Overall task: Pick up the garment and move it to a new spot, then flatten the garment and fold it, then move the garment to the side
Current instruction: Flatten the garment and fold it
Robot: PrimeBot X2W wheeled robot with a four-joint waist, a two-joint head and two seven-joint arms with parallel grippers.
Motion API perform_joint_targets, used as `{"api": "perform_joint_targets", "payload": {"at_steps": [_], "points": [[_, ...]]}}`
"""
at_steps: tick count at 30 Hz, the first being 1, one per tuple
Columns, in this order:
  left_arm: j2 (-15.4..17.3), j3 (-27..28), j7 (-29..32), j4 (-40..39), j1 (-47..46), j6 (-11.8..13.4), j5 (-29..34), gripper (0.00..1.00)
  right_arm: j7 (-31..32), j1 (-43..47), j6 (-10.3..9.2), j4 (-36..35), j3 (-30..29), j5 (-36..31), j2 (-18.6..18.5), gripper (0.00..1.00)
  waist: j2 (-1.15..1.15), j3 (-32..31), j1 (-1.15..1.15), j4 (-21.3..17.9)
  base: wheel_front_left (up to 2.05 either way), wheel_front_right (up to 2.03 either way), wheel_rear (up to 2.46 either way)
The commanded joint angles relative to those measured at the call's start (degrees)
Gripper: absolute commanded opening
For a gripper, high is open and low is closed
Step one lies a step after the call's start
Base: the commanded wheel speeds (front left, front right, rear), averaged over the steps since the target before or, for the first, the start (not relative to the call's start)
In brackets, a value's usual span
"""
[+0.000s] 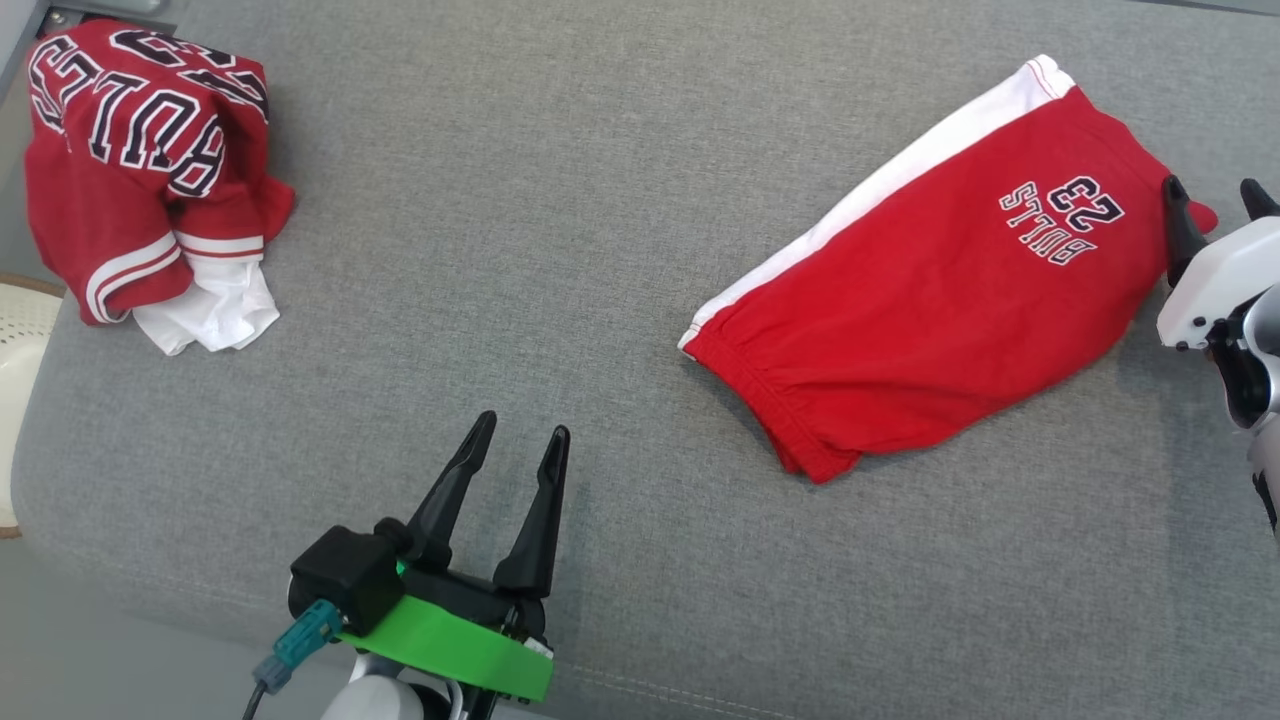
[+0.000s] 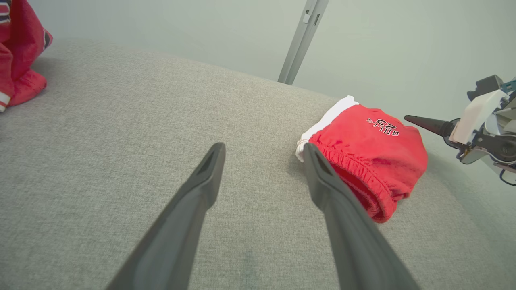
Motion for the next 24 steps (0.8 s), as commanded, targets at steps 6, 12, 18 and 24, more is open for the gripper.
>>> {"api": "perform_joint_targets", "payload": {"at_steps": [6,12,18,24], "points": [[-0.4,-1.8,-0.2,-0.1,-2.3,-0.3,0.8,1.00,4.4,-4.9,-0.07,4.6,-0.5,-1.7,-1.1,1.00,0.00,1.8,0.00,3.6,0.00,0.00,0.00],[0.0,-3.8,-0.2,0.1,-3.7,-0.3,-0.3,1.00,8.3,-8.7,-0.07,9.4,-1.7,-3.6,-0.9,0.96,0.00,3.2,0.00,5.6,0.00,0.00,0.00],[-0.4,-3.3,-0.2,0.5,-4.0,-0.3,-0.8,1.00,12.1,-10.3,-0.06,13.4,-1.6,-5.1,0.1,0.25,0.00,3.3,0.00,5.8,0.00,0.00,0.00],[-0.9,-2.6,-0.2,0.6,-3.9,-0.3,-0.4,1.00,11.6,-11.3,-0.10,14.7,-2.6,-5.4,0.0,0.00,0.00,2.5,0.00,4.4,0.00,0.00,0.00]]}}
